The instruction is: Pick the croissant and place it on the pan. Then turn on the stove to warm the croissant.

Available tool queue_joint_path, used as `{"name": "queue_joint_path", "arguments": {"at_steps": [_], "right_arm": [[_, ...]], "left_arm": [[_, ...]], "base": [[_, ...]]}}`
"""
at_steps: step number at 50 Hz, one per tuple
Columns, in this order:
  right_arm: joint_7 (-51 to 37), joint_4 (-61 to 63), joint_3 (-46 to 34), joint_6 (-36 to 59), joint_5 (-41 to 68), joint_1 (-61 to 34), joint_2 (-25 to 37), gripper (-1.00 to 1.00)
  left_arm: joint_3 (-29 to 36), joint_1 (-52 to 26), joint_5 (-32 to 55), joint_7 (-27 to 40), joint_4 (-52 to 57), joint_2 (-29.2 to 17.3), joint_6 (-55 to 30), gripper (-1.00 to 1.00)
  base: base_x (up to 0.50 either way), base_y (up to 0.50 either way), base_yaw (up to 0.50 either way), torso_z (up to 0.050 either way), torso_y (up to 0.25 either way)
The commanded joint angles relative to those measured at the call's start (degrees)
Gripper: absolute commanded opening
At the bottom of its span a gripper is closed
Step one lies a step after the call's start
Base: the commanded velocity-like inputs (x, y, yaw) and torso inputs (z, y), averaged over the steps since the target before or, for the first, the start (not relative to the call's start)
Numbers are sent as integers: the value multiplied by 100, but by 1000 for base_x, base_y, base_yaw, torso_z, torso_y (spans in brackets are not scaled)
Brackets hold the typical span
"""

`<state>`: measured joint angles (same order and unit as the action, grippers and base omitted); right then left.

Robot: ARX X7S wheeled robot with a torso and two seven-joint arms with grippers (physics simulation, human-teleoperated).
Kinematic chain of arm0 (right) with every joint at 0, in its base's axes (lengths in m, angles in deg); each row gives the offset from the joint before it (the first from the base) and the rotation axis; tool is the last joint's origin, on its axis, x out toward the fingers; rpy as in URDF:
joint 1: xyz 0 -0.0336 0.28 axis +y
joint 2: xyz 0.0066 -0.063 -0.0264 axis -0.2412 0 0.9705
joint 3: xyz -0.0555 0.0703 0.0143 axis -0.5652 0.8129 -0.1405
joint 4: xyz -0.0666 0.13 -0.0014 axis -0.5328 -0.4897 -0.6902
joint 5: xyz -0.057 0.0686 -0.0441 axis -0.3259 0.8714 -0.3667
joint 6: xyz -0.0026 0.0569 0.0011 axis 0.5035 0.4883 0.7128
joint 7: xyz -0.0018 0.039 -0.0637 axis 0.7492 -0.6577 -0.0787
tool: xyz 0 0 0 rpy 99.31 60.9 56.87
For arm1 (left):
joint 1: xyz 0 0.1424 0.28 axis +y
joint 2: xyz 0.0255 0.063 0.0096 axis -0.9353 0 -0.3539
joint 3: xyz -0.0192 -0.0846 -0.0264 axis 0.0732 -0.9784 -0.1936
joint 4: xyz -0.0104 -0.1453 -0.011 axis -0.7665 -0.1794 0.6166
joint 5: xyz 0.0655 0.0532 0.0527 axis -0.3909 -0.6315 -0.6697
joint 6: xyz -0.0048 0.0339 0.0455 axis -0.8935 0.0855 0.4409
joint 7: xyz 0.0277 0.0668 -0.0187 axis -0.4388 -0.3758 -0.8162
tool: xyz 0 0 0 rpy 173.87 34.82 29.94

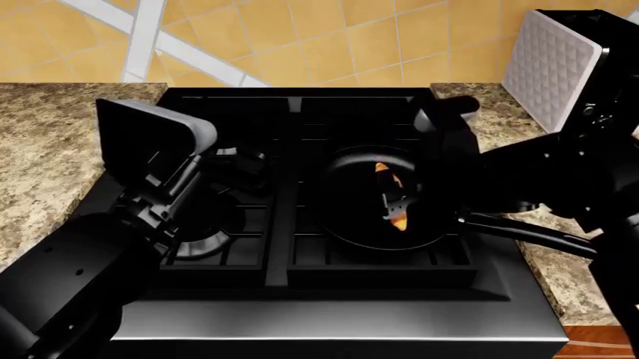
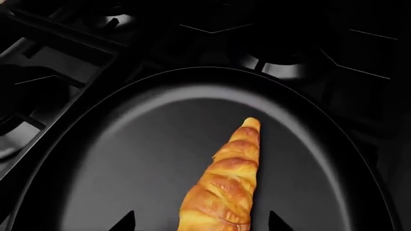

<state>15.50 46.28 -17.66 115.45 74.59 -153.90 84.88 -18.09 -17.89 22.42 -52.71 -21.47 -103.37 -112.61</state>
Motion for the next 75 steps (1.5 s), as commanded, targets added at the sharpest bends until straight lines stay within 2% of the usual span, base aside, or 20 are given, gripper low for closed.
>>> {"name": "queue_joint_path", "arguments": {"at_steps": [1,11,32,40,50,56,60,67,75], "right_arm": [[-371,515,155,94,228,44,131,100],[-995,1120,482,73,610,234,323,100],[-3090,3413,1432,-623,1419,999,844,100],[-3407,4282,1664,-1129,1053,1366,1093,100],[-3990,5054,2044,-1617,1249,1870,1279,100],[-4145,5522,2163,-1961,839,2142,1299,100],[-4356,5667,2178,-1970,774,2213,1366,100],[-4211,5827,2491,-2417,885,2579,1465,100],[-4243,5829,2491,-2360,947,2631,1591,100]], "left_arm": [[-41,44,49,31,37,-26,15,100],[-188,137,200,111,218,-44,40,100],[-573,623,454,255,771,-246,216,100],[-671,682,494,369,871,-234,264,100],[-555,775,451,451,829,-235,177,100],[-491,900,519,487,807,-261,57,100],[-466,946,567,481,812,-282,11,100],[-405,924,609,466,816,-298,-46,100],[-328,800,580,480,781,-274,-75,100]], "base": [[0,0,0,0,0],[0,0,0,0,0],[0,0,0,0,0],[0,0,0,0,0],[0,0,0,0,0],[0,0,0,0,0],[0,0,0,0,0],[0,0,0,0,0],[0,0,0,0,0]]}}
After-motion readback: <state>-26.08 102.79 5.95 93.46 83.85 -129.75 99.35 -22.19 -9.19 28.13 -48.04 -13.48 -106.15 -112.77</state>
